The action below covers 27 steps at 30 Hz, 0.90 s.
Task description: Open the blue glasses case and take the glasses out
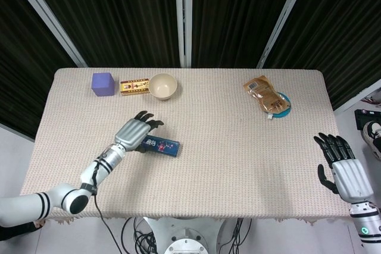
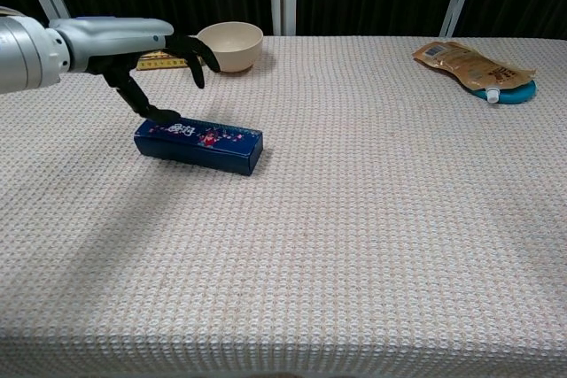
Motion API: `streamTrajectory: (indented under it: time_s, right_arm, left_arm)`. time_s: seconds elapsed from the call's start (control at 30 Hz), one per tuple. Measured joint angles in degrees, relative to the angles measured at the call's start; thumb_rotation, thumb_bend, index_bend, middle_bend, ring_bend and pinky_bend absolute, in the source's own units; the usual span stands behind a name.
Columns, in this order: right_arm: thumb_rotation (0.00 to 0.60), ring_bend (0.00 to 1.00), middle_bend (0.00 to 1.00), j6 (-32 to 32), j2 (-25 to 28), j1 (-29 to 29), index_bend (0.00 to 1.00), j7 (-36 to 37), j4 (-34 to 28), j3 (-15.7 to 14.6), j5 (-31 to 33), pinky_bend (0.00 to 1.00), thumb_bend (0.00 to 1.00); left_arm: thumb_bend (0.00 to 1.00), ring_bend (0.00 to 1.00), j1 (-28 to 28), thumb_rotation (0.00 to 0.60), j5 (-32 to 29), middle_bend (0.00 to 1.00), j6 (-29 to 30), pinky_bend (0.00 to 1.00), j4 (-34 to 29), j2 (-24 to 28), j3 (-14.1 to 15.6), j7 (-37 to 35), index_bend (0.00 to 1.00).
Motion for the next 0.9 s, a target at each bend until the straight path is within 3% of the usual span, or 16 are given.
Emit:
streamTrajectory:
  time_s: [0.17, 0.37, 0.9]
  right_arm:
    - [0.600, 0.00, 0.07, -0.02, -0.22, -0.09, 0.00, 0.33, 0.44, -0.24, -0.12, 0.00, 0.59]
    - [0.600, 0.00, 0.07, 0.40, -0.10, -0.53, 0.00, 0.90, 0.86, -0.32, 0.26, 0.00, 0.59]
    - [0.600, 0.00, 0.07, -0.13, -0.29, -0.50, 0.00, 1.18, 1.35, -0.37, 0.68, 0.00, 0.59]
  left_arm:
    - [0.26, 0.05, 0.91, 0.600, 1.70, 0.20, 2.34, 0.00, -0.66, -1.76, 1.35, 5.32, 0.17]
    - [0.26, 0.05, 0.85, 0.600, -0.78, 0.21, 1.80, 0.00, 0.70, -3.94, 1.85, 9.04, 0.19]
    - [0.34, 0.05, 0.49, 0.600, -2.75, 0.25, -0.36, 0.00, 4.58, -6.21, 1.28, 8.64, 0.23]
